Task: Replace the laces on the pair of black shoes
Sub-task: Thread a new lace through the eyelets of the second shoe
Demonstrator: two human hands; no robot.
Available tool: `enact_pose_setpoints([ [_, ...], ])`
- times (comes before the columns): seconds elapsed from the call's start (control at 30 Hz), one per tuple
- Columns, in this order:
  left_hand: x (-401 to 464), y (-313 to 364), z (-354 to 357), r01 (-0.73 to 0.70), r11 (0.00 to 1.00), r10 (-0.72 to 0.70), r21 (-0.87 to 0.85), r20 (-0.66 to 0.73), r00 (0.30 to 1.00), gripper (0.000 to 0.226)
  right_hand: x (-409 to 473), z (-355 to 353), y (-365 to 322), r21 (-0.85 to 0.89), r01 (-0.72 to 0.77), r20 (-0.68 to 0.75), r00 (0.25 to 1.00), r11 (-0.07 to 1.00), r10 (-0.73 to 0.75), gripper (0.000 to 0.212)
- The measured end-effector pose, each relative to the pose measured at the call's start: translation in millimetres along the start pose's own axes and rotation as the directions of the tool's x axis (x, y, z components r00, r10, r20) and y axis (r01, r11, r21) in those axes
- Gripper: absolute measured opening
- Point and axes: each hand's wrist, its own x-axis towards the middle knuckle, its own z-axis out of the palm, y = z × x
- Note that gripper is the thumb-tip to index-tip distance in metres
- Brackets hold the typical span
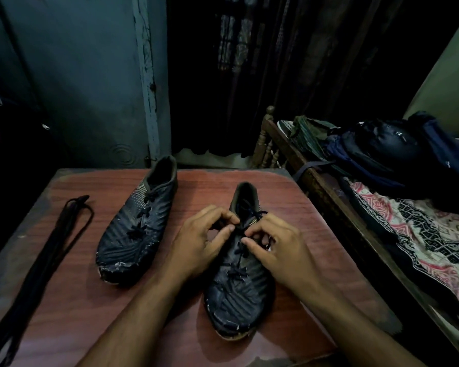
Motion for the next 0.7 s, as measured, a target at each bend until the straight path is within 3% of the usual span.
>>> enact_pose_setpoints([
  [0.17,1,3,3,0.048,0.997,-0.05,-0.056,-0.025,0.998,0.019,0,2,-3,0.033,-0.002,-0.046,0.999,0.999,0.004,0.012],
  [0.47,0,4,4,0.097,0.973,-0.106,-0.208,-0.031,0.994,0.029,0,10,-8,-0.011,0.024,-0.007,1.0,1.0,-0.024,0.008],
  [0.6,-1,9,5,0.135,0.97,-0.14,-0.203,-0.011,0.99,0.034,4,6,-9,-0.058,0.062,-0.021,0.998,0.996,-0.063,0.008],
  [0.7,0,9,5,0.084,0.986,-0.087,-0.146,-0.014,0.996,0.035,22,-10,0,-0.011,-0.002,-0.002,1.0,1.0,0.002,0.007],
])
